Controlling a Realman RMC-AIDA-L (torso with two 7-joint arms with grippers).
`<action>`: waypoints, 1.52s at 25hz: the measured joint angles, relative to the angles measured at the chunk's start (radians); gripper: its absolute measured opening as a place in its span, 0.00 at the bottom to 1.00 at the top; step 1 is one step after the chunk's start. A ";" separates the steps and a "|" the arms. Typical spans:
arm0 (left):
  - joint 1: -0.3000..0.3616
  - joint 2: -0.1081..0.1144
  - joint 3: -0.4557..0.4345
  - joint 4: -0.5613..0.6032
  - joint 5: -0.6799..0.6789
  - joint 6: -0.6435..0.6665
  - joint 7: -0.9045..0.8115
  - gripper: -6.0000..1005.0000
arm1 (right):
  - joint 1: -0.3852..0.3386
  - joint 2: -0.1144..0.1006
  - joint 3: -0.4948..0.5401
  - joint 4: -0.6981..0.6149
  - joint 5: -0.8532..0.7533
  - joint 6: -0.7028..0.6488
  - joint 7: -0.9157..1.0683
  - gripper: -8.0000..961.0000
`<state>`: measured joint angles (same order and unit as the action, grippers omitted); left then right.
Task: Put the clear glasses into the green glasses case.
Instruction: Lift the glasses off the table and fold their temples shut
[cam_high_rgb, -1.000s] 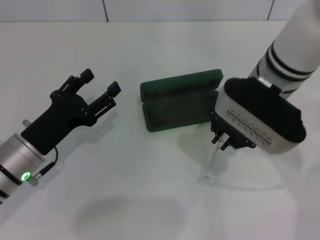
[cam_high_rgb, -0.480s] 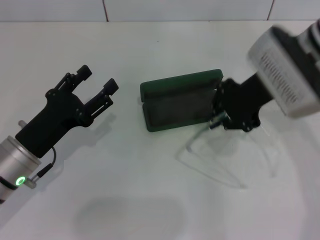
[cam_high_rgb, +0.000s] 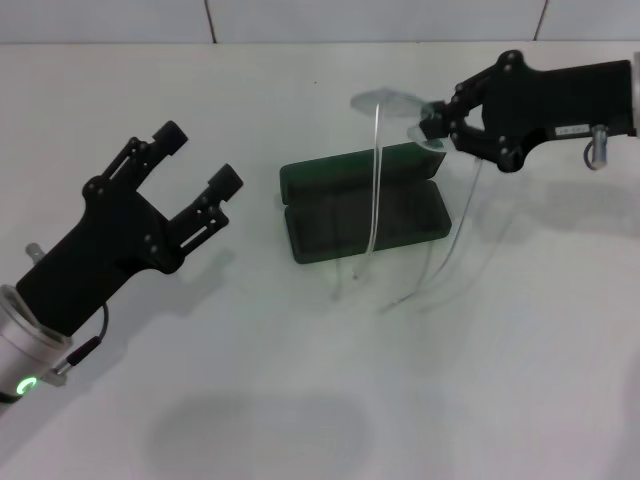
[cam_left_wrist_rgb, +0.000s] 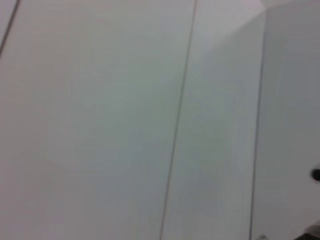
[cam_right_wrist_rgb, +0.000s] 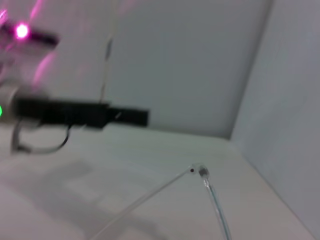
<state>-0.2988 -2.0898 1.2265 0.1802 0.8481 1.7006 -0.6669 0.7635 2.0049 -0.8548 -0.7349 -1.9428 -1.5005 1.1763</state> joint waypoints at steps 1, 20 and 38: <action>-0.002 0.000 0.000 0.003 0.010 0.003 0.001 0.83 | -0.002 -0.002 0.010 0.012 0.012 -0.004 0.014 0.10; -0.202 -0.005 0.017 0.011 0.244 0.081 0.043 0.83 | 0.092 -0.030 -0.094 0.213 0.045 -0.007 0.493 0.09; -0.275 -0.015 0.114 -0.004 0.241 0.068 0.049 0.83 | 0.166 -0.023 -0.120 0.241 0.048 -0.081 0.528 0.08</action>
<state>-0.5734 -2.1053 1.3406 0.1765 1.0888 1.7685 -0.6181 0.9294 1.9818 -0.9746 -0.4937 -1.8953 -1.5812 1.7046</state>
